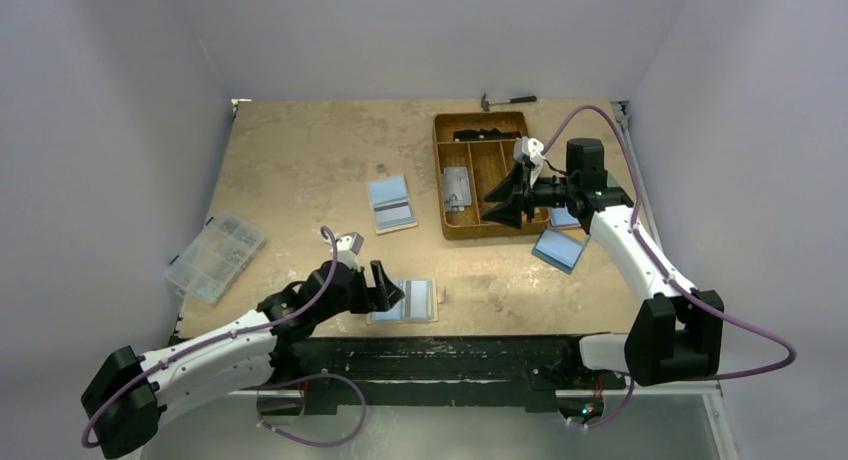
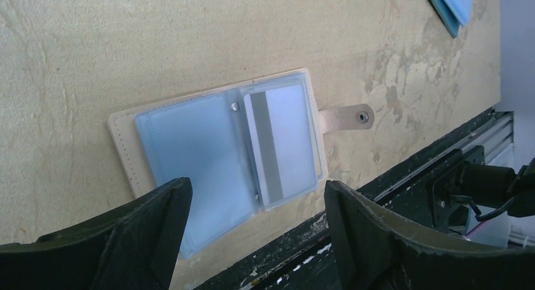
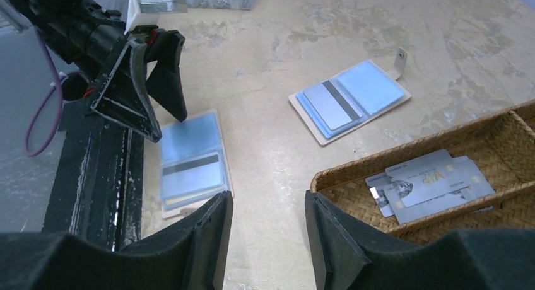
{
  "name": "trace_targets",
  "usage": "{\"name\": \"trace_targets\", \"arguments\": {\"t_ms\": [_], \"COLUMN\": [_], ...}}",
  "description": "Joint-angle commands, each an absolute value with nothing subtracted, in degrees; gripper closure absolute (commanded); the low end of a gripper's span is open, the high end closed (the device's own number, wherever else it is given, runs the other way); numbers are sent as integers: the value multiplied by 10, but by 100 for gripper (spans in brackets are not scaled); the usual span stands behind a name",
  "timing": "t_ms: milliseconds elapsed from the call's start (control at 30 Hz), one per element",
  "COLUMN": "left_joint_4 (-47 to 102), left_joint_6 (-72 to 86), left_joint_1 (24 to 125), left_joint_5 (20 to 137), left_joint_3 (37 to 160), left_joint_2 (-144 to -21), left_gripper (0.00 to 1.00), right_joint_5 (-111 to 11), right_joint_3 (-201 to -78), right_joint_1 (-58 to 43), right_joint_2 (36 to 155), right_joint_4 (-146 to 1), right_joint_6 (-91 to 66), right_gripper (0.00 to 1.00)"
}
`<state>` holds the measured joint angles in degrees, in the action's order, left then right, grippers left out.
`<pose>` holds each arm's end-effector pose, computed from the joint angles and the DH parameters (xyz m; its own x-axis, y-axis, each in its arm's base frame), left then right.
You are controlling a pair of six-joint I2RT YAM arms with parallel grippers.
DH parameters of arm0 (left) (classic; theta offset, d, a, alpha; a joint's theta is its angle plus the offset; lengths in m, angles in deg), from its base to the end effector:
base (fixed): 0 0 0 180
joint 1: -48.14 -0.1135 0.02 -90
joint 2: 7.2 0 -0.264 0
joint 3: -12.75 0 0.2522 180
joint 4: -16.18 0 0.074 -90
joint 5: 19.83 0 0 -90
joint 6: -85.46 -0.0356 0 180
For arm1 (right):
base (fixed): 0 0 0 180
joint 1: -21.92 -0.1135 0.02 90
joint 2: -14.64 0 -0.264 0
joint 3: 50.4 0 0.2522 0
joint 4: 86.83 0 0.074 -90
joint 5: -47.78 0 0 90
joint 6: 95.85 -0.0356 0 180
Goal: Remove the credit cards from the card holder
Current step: Remove the credit card from the card holder.
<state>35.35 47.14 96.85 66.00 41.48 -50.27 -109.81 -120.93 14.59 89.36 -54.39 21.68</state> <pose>0.1094 -0.1206 0.1709 -0.7824 -0.2949 -0.5485 0.1540 0.7618 -0.6293 0.2658 0.0674 0.2975 -0.1622 -0.1985 -0.9666 -0.9692 0.2162 0.1182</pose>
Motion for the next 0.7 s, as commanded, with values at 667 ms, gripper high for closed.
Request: {"name": "trace_targets", "arguments": {"t_ms": [667], "left_joint_4": [601], "left_joint_6": [579], "left_joint_1": [1153], "left_joint_5": [361], "left_joint_3": [675], "left_joint_2": [-742], "left_gripper": [20], "right_joint_5": [-1086], "right_joint_3": [-1218], "right_joint_1": [119], "right_joint_2": [900], "right_joint_4": [-509], "right_joint_6": [276], "right_gripper": [48]}}
